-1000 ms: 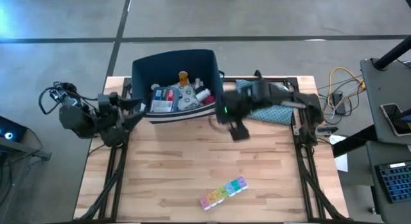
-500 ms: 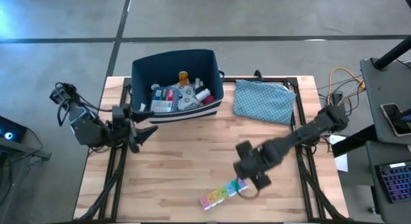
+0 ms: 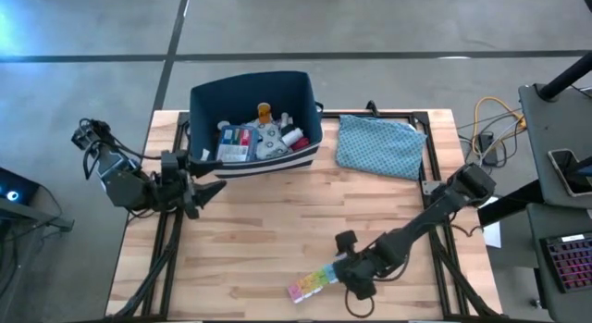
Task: Pick & place medical supplies in basket/bin
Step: Put the pill organizer into the blue bin
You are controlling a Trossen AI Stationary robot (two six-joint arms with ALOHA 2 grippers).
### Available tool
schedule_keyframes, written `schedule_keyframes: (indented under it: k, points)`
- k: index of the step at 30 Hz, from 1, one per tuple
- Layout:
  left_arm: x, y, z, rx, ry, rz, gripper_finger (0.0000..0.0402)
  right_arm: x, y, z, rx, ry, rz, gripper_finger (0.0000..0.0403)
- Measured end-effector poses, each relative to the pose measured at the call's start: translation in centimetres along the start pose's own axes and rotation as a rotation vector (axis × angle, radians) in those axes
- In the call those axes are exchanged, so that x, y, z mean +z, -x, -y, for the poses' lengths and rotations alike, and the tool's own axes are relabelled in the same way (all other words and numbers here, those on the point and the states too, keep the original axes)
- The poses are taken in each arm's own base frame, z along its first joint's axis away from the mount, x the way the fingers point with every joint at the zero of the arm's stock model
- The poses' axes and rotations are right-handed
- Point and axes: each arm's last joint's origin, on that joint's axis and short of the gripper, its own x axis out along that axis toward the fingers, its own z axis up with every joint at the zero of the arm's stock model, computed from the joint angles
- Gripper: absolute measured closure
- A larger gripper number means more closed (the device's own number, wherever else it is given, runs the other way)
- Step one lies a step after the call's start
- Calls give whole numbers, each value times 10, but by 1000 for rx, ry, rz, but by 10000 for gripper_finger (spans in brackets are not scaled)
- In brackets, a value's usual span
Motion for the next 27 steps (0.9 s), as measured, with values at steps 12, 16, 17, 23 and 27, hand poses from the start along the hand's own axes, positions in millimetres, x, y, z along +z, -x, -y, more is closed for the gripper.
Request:
schedule_keyframes:
  k: [12, 16, 17, 23, 27]
  points:
    - [4, 2, -3, -4, 15, 6, 93, 2, -27, 0, 17, -64, -31, 31]
    - [6, 4, -4, -5, 20, 10, 93, -5, -35, 1, -2, -55, -42, 31]
    - [6, 4, -5, -6, 20, 10, 93, -8, -38, 2, -7, -52, -55, 31]
    - [7, 6, -8, -3, 14, 8, 93, -12, -55, 3, 1, -31, -80, 31]
    - [7, 6, -9, 2, 6, 3, 93, -6, -56, 9, 12, -7, -73, 51]
